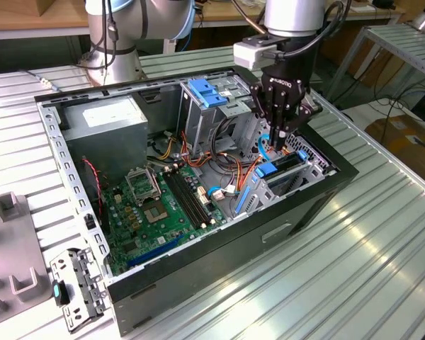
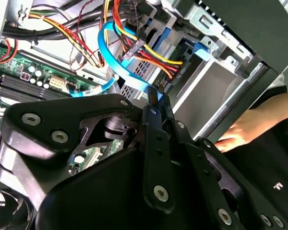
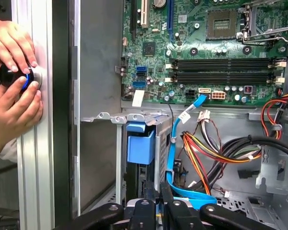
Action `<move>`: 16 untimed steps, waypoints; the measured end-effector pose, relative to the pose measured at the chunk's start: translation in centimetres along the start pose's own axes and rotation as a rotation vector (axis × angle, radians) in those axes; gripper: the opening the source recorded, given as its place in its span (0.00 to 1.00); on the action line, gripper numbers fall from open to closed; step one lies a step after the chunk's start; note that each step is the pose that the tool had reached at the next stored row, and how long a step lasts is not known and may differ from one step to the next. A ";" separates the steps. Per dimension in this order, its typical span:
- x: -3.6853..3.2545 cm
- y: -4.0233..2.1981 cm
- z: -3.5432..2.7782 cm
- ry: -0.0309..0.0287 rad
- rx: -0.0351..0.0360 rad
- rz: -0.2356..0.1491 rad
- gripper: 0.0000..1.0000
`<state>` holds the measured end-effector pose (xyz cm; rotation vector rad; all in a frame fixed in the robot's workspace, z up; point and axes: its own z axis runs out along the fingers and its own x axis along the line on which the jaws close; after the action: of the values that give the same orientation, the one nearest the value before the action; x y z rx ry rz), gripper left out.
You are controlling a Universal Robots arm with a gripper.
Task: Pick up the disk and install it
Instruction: 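Insert the second disk wire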
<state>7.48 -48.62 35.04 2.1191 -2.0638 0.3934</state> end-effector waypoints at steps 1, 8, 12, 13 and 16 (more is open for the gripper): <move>0.18 0.10 0.11 -0.0093 0.0053 0.001 0.16; 2.45 0.62 1.17 -0.0533 0.0255 0.007 0.16; 3.39 0.70 1.50 -0.1138 0.0348 0.015 0.16; 3.43 0.71 1.52 -0.1196 0.0357 0.016 0.16; 3.94 0.76 1.73 -0.1492 0.0404 0.020 0.16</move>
<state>6.91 -52.93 34.50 2.2156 -2.1754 0.2900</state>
